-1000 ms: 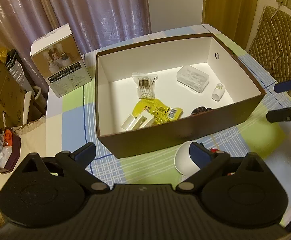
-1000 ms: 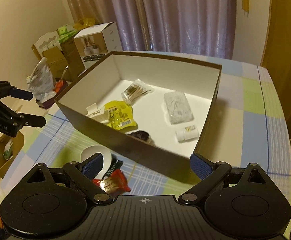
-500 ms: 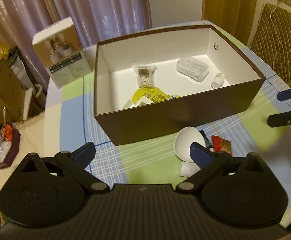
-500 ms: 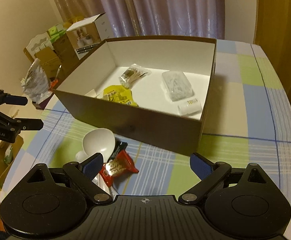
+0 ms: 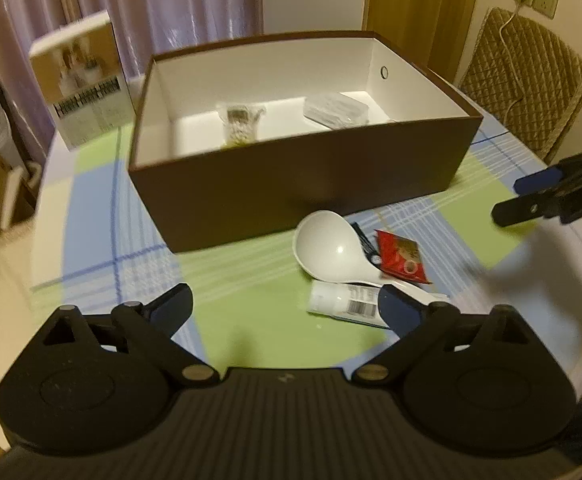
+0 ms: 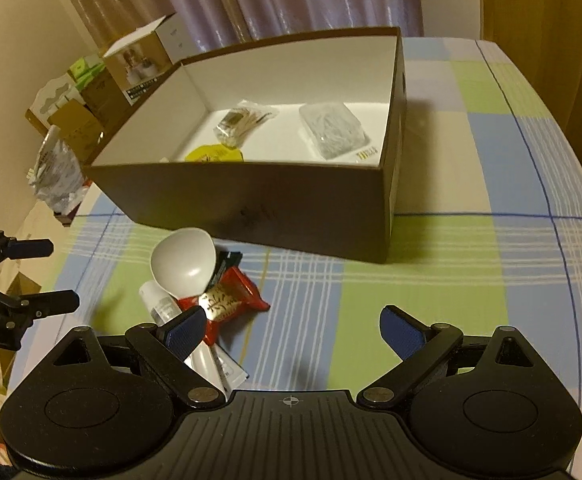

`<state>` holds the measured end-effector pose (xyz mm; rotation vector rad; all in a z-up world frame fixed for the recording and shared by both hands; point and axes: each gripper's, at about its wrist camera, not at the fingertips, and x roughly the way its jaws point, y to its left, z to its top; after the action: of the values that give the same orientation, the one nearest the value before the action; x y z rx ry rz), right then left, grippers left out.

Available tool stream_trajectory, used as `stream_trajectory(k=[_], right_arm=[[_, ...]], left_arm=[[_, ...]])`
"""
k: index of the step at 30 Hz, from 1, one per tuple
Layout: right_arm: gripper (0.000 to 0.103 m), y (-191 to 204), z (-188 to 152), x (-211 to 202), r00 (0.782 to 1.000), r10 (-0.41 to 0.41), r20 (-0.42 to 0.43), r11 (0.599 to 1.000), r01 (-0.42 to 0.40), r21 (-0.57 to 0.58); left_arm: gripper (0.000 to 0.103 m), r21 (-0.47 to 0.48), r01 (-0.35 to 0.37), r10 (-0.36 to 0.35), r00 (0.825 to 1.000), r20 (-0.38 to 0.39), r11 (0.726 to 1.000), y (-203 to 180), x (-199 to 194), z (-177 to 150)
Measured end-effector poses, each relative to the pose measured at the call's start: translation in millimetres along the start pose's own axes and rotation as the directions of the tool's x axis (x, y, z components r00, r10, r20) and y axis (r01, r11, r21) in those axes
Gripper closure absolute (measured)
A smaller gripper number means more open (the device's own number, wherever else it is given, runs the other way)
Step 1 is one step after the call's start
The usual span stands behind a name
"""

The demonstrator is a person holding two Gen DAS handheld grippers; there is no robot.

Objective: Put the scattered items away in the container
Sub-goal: 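Withdraw both tools from the box toward the spoon and red packet, then grasp the red candy packet with the right tool while the left tool grasps the white spoon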

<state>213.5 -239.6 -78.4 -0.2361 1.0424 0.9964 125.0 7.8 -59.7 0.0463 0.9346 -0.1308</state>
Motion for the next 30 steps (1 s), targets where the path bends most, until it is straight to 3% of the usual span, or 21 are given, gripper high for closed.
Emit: stream_trajectory(k=[4, 10, 15, 20, 21, 22, 23, 25, 30], right_arm=[[0.005, 5.9, -8.5, 7.8, 1.000, -0.017, -0.019, 0.999, 0.017, -0.039], [0.005, 13.5, -17.5, 21.1, 0.999, 0.002, -0.040, 0.999, -0.004, -0.047], [0.005, 15.3, -13.9, 29.2, 0.997, 0.065, -0.030, 0.996, -0.063, 0.059], [0.005, 9.1, -1.8, 43.9, 0.991, 0.127, -0.034, 0.963, -0.115, 0.242], [0.015, 7.2, 0.5, 47.7, 0.990, 0.138, -0.030, 0.951, -0.124, 0.282], [0.038, 4.7, 3.4, 51.8, 0.987, 0.160, -0.032, 0.938, -0.142, 0.317], [0.043, 1.2, 6.0, 57.0, 0.983, 0.182, -0.041, 0.919, -0.155, 0.361], [0.043, -3.9, 9.0, 66.3, 0.978, 0.200, -0.052, 0.884, -0.157, 0.440], [0.043, -5.8, 17.5, 76.8, 0.983, 0.173, -0.060, 0.864, -0.122, 0.489]], left_arm=[[0.011, -0.046, 0.035, -0.036, 0.999, -0.020, 0.998, 6.4, 9.1, -4.7], [0.016, -0.080, 0.026, -0.031, 0.998, -0.057, 0.996, 14.9, 21.0, -9.2], [0.019, -0.119, 0.024, -0.032, 0.997, -0.069, 0.993, 23.8, 26.4, -9.2], [0.019, -0.125, 0.017, -0.027, 0.997, -0.073, 0.992, 27.3, 30.4, -7.8], [0.019, -0.127, 0.017, -0.027, 0.997, -0.074, 0.992, 28.1, 31.1, -7.4], [0.019, -0.130, 0.017, -0.027, 0.997, -0.074, 0.991, 28.8, 31.7, -7.1], [0.019, -0.132, 0.017, -0.027, 0.997, -0.075, 0.991, 29.5, 32.3, -6.9], [0.019, -0.134, 0.017, -0.027, 0.997, -0.076, 0.991, 30.4, 33.6, -6.3], [0.019, -0.141, 0.012, -0.024, 0.996, -0.083, 0.990, 34.3, 36.6, -6.5]])
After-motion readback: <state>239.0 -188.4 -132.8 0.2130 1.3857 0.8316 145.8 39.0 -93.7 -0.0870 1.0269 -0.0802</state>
